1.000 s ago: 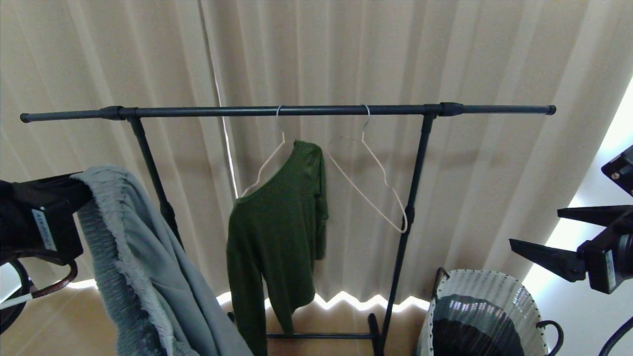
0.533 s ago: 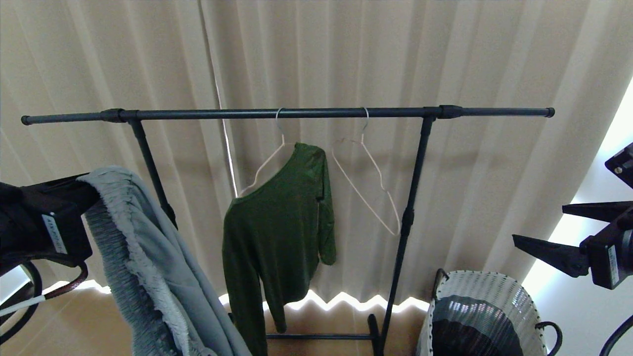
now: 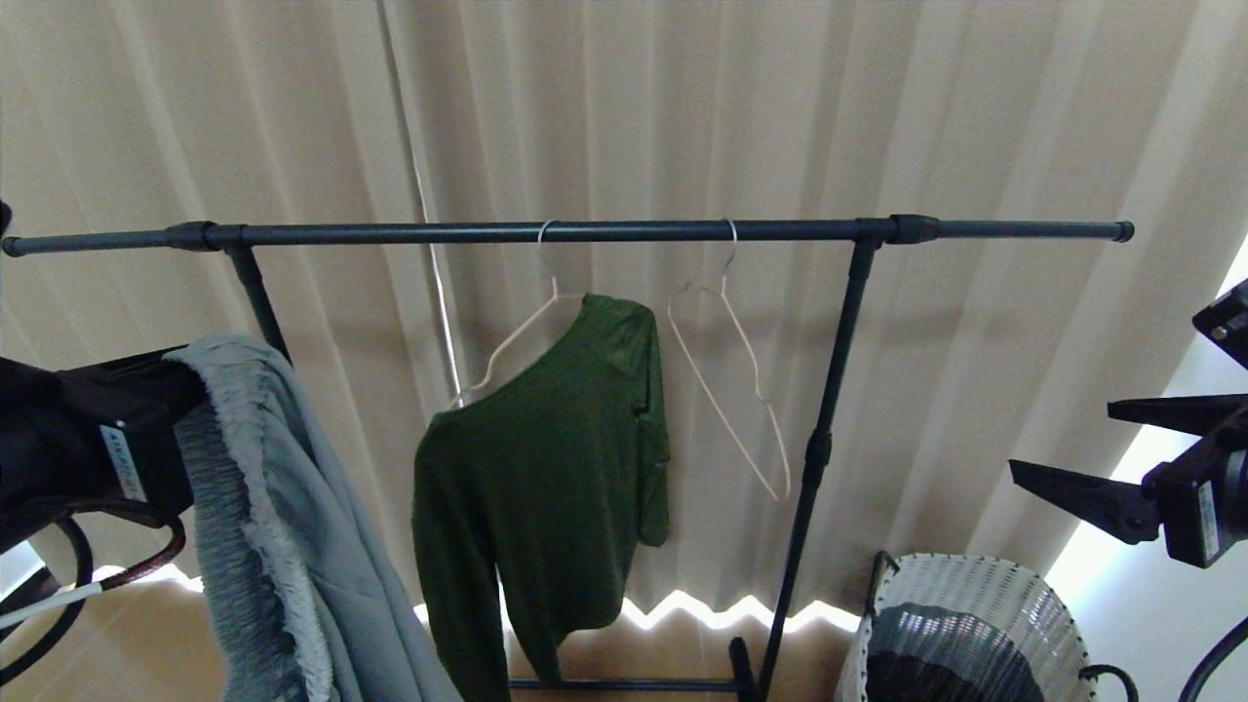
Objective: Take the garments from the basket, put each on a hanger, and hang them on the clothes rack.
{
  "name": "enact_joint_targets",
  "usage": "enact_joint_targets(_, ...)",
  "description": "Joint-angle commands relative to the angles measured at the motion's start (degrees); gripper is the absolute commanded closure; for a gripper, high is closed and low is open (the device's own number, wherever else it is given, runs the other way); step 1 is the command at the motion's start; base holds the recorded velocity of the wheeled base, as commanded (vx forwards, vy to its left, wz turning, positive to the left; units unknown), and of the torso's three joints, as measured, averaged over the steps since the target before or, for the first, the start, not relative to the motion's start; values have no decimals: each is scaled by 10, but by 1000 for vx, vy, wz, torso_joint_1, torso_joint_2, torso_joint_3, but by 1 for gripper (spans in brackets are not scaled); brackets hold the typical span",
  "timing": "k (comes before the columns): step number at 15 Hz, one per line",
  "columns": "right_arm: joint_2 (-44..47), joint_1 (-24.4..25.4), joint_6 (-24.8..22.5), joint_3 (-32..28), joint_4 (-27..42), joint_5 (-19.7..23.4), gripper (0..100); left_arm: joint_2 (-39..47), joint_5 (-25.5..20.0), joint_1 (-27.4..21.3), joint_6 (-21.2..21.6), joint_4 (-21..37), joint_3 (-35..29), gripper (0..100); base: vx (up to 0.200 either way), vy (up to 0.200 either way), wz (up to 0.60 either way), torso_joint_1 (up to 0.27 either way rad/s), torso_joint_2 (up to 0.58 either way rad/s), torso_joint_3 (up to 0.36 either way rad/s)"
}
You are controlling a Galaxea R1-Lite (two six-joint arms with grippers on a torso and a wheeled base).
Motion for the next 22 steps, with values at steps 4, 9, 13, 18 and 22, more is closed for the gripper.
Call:
enact_joint_targets(4,1,0,0,1,0,0,0,13,1,1,-1,-1,3,100,150,0,0,4,3,2)
enact_joint_targets(9,4,0,0,0,-2,1,0,26,1,0,2,-15,27,100,0,0,0,0,0,0)
enact_joint_targets(13,1,0,0,0,-1,1,0,34,1,0,4,-25,27,100,0,100,0,-1,0,0)
enact_joint_targets(18,1,0,0,1,-3,-9,0,31,1,0,4,-25,28,100,0,200,0,-2,4,4)
enact_joint_targets(22,2,2,1,1,-4,-19,0,33,1,-1,4,-25,30,100,0,150,0,3,3,2)
